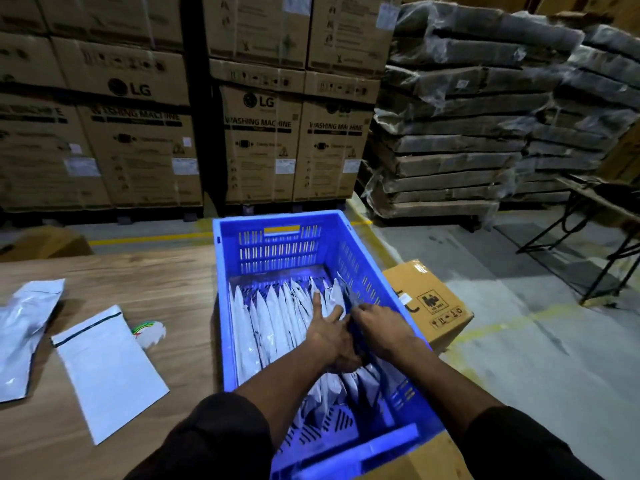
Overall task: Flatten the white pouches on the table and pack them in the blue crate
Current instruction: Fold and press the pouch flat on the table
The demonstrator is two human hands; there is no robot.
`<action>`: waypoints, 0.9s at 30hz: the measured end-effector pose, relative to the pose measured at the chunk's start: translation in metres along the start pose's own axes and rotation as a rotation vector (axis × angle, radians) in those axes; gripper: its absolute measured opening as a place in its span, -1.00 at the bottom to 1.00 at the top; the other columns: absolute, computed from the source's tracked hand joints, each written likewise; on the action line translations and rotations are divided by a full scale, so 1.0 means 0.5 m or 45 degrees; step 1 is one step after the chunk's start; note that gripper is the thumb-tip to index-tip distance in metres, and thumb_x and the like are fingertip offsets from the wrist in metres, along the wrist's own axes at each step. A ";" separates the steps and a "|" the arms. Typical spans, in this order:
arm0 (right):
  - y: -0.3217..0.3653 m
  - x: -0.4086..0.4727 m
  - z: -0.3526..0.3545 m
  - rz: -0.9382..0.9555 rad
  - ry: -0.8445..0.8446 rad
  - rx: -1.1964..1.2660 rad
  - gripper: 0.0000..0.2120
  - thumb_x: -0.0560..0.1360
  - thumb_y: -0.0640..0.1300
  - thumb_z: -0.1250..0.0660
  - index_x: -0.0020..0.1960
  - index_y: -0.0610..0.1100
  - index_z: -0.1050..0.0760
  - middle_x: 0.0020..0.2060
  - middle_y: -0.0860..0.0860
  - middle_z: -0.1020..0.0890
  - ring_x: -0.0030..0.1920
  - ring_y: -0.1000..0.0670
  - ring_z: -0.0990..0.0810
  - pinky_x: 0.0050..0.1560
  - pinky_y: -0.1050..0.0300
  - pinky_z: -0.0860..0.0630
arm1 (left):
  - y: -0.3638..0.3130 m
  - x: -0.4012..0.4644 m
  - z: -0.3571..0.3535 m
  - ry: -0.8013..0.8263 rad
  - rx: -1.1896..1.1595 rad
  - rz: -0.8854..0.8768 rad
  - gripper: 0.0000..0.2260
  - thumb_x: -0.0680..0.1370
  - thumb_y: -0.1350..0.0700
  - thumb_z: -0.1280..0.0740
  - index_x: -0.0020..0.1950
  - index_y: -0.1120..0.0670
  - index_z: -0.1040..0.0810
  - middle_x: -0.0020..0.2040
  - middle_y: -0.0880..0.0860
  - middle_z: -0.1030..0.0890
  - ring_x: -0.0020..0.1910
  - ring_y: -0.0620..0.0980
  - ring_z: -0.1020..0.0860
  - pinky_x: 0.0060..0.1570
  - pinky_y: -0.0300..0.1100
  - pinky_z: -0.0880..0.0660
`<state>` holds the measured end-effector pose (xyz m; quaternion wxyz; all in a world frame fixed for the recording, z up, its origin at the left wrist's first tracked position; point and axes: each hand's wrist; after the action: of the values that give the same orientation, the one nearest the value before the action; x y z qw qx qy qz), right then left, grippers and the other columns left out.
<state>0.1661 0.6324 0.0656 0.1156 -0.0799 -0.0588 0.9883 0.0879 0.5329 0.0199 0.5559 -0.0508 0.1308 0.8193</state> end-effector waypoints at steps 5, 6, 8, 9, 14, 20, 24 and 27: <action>0.004 0.001 -0.003 -0.046 -0.049 0.034 -0.74 0.53 -0.15 -0.32 0.20 -0.13 -0.42 0.15 -0.10 -0.52 0.12 -0.22 -0.58 -0.07 -0.07 -0.51 | 0.012 -0.007 -0.001 -0.029 -0.098 -0.098 -0.43 0.60 -0.31 -0.02 0.53 -0.12 -0.39 0.58 0.06 -0.24 0.59 0.18 -0.01 0.18 0.54 0.51; 0.007 -0.001 -0.001 -0.057 -0.056 0.028 -0.72 0.54 -0.14 -0.30 0.24 -0.12 -0.43 0.16 -0.08 -0.52 0.14 -0.20 -0.58 -0.07 -0.06 -0.51 | 0.016 -0.013 0.003 -0.021 -0.168 -0.123 -0.46 0.61 -0.28 -0.04 0.54 -0.11 -0.39 0.60 0.08 -0.20 0.61 0.17 0.03 0.22 0.55 0.48; 0.015 -0.004 0.007 -0.089 -0.122 0.004 -0.72 0.57 -0.11 -0.25 0.27 -0.08 -0.44 0.18 -0.06 -0.53 0.17 -0.17 -0.57 -0.06 -0.04 -0.52 | 0.024 -0.032 0.021 -0.018 -0.321 -0.159 -0.50 0.64 -0.20 -0.10 0.54 -0.06 -0.38 0.62 0.10 -0.17 0.63 0.14 0.06 0.35 0.56 0.32; 0.021 -0.004 0.016 -0.103 -0.184 0.004 -0.74 0.57 -0.11 -0.24 0.24 -0.08 -0.46 0.17 -0.05 -0.54 0.18 -0.16 -0.57 -0.07 -0.03 -0.53 | 0.030 -0.045 0.030 -0.051 -0.359 -0.150 -0.51 0.64 -0.17 -0.13 0.53 -0.02 -0.39 0.61 0.12 -0.19 0.63 0.12 0.04 0.38 0.54 0.24; 0.098 0.020 0.095 -0.046 -0.512 0.197 -0.88 0.49 -0.15 -0.31 0.02 -0.13 -0.49 -0.01 -0.13 -0.61 0.04 -0.22 -0.60 -0.17 -0.09 -0.52 | 0.114 -0.134 0.067 -0.367 -0.338 0.137 -0.58 0.63 -0.05 -0.21 0.45 0.08 -0.48 0.53 0.09 -0.35 0.59 0.10 -0.13 0.48 0.40 0.04; 0.293 0.097 0.224 0.227 -0.680 0.236 -0.83 0.53 -0.07 -0.28 0.08 -0.09 -0.51 0.02 -0.09 -0.62 0.05 -0.20 -0.62 -0.16 -0.05 -0.52 | 0.255 -0.284 0.017 -1.065 -0.405 0.529 -0.62 0.52 -0.03 -0.16 0.15 0.09 -0.65 0.27 0.11 -0.61 0.36 0.19 -0.46 0.31 0.23 -0.37; 0.471 0.146 0.268 0.418 -0.639 0.202 -0.78 0.60 -0.03 -0.18 0.13 -0.10 -0.49 0.06 -0.11 -0.61 0.08 -0.23 -0.60 -0.19 0.00 -0.40 | 0.316 -0.435 -0.123 -1.297 -0.464 0.781 -0.70 0.58 0.05 -0.19 0.16 0.14 -0.63 0.31 0.15 -0.57 0.36 0.24 -0.47 0.30 0.17 -0.42; 0.602 0.159 0.217 0.502 -0.498 0.272 -0.76 0.61 -0.02 -0.14 0.14 -0.12 -0.48 0.07 -0.13 -0.60 0.07 -0.26 -0.58 -0.18 -0.02 -0.38 | 0.335 -0.539 -0.266 -1.077 -0.468 0.961 -0.65 0.58 0.00 -0.18 0.20 0.14 -0.61 0.34 0.19 -0.55 0.35 0.23 -0.49 0.23 0.22 -0.49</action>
<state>0.0053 0.3501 0.1200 -0.0842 0.1149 0.0412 0.9889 0.0263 0.1969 -0.0197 0.2122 0.2345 -0.2371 0.9186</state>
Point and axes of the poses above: each hand's wrist, its own x-axis towards the middle knuckle, its own z-axis out of the back of the hand, y = z × x
